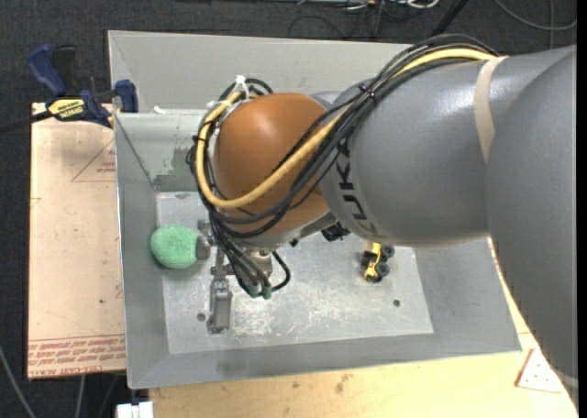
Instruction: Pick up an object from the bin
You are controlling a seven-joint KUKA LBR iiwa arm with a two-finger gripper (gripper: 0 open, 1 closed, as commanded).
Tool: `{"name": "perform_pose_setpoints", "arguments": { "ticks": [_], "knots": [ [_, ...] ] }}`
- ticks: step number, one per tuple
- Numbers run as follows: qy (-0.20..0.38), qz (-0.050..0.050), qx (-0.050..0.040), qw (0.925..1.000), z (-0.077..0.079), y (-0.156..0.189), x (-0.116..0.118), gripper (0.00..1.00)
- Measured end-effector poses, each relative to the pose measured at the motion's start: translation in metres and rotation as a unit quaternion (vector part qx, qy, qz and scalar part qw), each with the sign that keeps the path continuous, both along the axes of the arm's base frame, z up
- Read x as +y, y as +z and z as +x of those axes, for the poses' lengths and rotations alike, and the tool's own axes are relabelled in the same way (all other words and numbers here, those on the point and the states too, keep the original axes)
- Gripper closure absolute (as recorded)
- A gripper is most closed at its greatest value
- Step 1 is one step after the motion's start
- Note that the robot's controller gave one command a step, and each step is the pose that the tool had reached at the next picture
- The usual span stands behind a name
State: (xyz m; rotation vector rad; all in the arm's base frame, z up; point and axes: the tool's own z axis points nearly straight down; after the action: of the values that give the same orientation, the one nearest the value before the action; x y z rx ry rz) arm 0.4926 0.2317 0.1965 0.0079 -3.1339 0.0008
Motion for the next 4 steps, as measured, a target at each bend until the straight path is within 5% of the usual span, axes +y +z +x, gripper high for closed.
{"name": "perform_pose_setpoints", "arguments": {
  "ticks": [1,2,3,4],
  "knots": [
    [-0.002,0.001,-0.0036,1.0,0.002,0.004,-0.001,0.0],
    [0.024,0.003,-0.0098,0.9997,0.041,-0.031,0.007,0.0],
    [-0.003,0.001,-0.0038,1.0,0.079,-0.067,0.001,0.0],
    [-0.004,0.001,-0.0063,1.0,0.096,-0.096,0.003,0.0]
  ]
}}
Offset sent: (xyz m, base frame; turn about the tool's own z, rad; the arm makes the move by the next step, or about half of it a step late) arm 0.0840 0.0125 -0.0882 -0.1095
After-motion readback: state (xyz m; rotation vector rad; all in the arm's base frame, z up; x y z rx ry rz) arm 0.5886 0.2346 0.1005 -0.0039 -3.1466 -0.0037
